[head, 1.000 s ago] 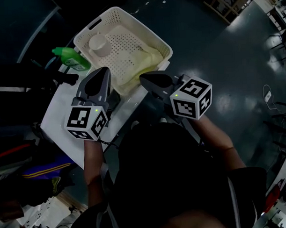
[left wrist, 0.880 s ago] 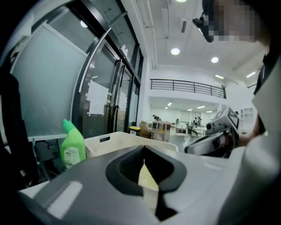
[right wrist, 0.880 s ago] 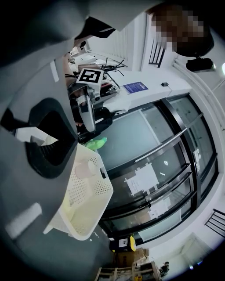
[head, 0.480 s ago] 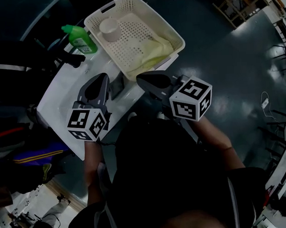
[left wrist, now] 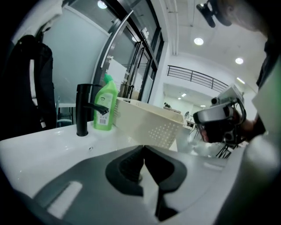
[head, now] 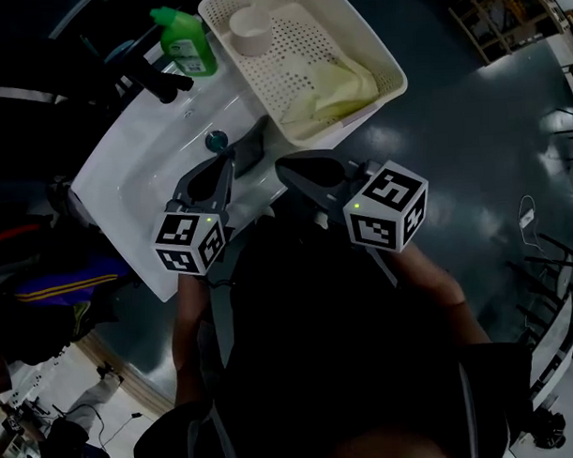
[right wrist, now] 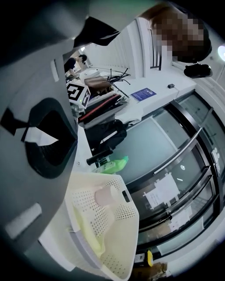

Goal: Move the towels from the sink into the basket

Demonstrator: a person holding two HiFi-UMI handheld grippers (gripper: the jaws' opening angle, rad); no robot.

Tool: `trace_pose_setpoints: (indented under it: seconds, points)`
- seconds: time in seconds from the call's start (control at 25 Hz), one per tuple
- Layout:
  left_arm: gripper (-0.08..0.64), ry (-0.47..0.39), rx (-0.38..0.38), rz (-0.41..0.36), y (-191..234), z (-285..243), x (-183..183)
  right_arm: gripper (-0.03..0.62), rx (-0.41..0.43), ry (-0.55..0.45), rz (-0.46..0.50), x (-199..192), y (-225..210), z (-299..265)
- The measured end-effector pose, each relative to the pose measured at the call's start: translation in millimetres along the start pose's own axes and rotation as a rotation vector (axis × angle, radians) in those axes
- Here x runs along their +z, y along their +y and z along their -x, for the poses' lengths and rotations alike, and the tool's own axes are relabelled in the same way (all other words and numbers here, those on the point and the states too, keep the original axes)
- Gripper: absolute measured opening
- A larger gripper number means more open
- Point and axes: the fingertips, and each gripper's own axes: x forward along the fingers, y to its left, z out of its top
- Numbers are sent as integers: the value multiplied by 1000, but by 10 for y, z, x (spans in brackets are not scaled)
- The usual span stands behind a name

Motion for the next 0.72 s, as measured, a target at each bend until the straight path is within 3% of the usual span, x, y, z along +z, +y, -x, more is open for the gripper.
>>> trace_pose_setpoints:
  seconds: [0.2, 0.48, 0.72]
  points:
    - [9, 74, 10, -22, 138, -60, -303, 0, 12, 59, 7, -180, 75, -193]
    - [17, 117, -37, 43, 234, -185, -544, 0, -13, 130, 6, -475, 21, -445]
    - [44, 186, -86, 36, 255, -317, -747, 0, -36, 169, -30, -654, -73, -645]
